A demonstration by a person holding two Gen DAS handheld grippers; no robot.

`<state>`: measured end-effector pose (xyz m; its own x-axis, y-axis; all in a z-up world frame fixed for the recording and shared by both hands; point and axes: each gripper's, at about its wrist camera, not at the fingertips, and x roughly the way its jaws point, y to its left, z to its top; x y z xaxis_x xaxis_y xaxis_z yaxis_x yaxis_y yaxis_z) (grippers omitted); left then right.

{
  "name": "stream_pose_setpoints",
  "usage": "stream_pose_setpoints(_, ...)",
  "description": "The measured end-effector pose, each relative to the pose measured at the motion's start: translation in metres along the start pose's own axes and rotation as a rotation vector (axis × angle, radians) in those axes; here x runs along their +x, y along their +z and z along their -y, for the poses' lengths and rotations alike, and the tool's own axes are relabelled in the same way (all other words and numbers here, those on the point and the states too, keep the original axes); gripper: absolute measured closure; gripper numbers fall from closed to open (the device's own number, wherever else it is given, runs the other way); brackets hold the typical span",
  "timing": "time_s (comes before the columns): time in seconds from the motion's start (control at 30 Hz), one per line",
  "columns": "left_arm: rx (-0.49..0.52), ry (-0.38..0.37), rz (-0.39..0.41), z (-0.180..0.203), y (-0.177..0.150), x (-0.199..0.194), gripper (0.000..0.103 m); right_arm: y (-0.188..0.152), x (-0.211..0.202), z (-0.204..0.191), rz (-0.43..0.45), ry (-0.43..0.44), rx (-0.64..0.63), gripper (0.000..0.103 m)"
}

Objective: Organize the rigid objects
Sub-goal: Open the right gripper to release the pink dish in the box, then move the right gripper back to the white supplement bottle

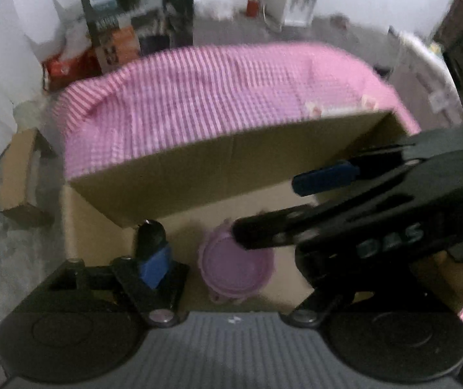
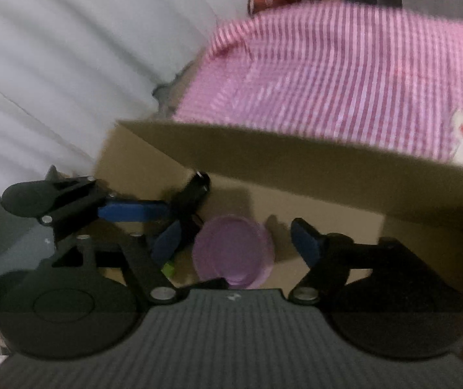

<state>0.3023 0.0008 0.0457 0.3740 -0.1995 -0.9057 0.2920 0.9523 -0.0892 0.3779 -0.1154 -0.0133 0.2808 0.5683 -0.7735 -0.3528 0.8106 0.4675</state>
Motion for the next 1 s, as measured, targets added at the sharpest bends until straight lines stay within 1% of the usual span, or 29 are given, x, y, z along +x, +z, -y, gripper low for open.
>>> stream_pose_setpoints(0.1,-0.025,-0.006,0.075,-0.002,-0.007,-0.036,0.018,-0.006,-0.038,-0.009,0.097,0.007,-0.014,0.023)
stream_pose_setpoints(0.13,-0.036,-0.010,0.112,-0.003,-0.011,-0.050,0.017,-0.009,-0.053,-0.011,0.127,0.012,-0.020,0.022)
stream_pose_setpoints(0.2,-0.063,-0.023,0.193,-0.005,-0.019,-0.078,0.011,-0.021,-0.081,-0.021,0.197,0.022,-0.041,0.018)
stream_pose_setpoints(0.23,-0.062,-0.030,0.229,-0.004,-0.025,-0.092,0.008,-0.029,-0.098,-0.027,0.239,0.024,-0.060,0.016)
stream_pose_setpoints(0.3,-0.079,-0.038,0.306,-0.005,-0.038,-0.119,0.005,-0.046,-0.127,-0.035,0.318,0.032,-0.080,0.008)
stream_pose_setpoints(0.33,-0.088,-0.046,0.335,-0.006,-0.046,-0.130,0.003,-0.056,-0.142,-0.039,0.352,0.033,-0.097,0.006)
stream_pose_setpoints(0.43,-0.109,-0.076,0.399,-0.004,-0.071,-0.157,0.002,-0.091,-0.189,-0.051,0.465,0.017,-0.136,0.002)
stream_pose_setpoints(0.5,-0.118,-0.080,0.430,-0.003,-0.091,-0.168,0.002,-0.113,-0.210,-0.057,0.511,-0.005,-0.154,0.001)
stream_pose_setpoints(0.6,-0.116,-0.063,0.474,0.001,-0.123,-0.175,0.001,-0.146,-0.228,-0.070,0.543,-0.082,-0.194,0.001)
stream_pose_setpoints(0.7,-0.114,-0.042,0.468,0.006,-0.154,-0.175,0.001,-0.175,-0.228,-0.090,0.530,-0.232,-0.288,0.001)
stream_pose_setpoints(0.77,-0.104,-0.029,0.460,0.008,-0.175,-0.173,0.001,-0.193,-0.223,-0.105,0.511,-0.337,-0.403,0.001)
stream_pose_setpoints(0.83,-0.095,0.005,0.449,0.014,-0.194,-0.167,0.001,-0.206,-0.217,-0.121,0.507,-0.431,-0.492,0.001)
stream_pose_setpoints(0.87,-0.087,0.024,0.446,0.017,-0.203,-0.165,0.001,-0.209,-0.215,-0.127,0.508,-0.468,-0.516,0.001)
stream_pose_setpoints(0.93,-0.076,0.052,0.455,0.023,-0.220,-0.159,0.001,-0.217,-0.213,-0.140,0.538,-0.521,-0.558,0.001)
stream_pose_setpoints(1.0,-0.079,0.066,0.462,0.025,-0.233,-0.151,0.001,-0.223,-0.212,-0.149,0.574,-0.512,-0.592,0.001)
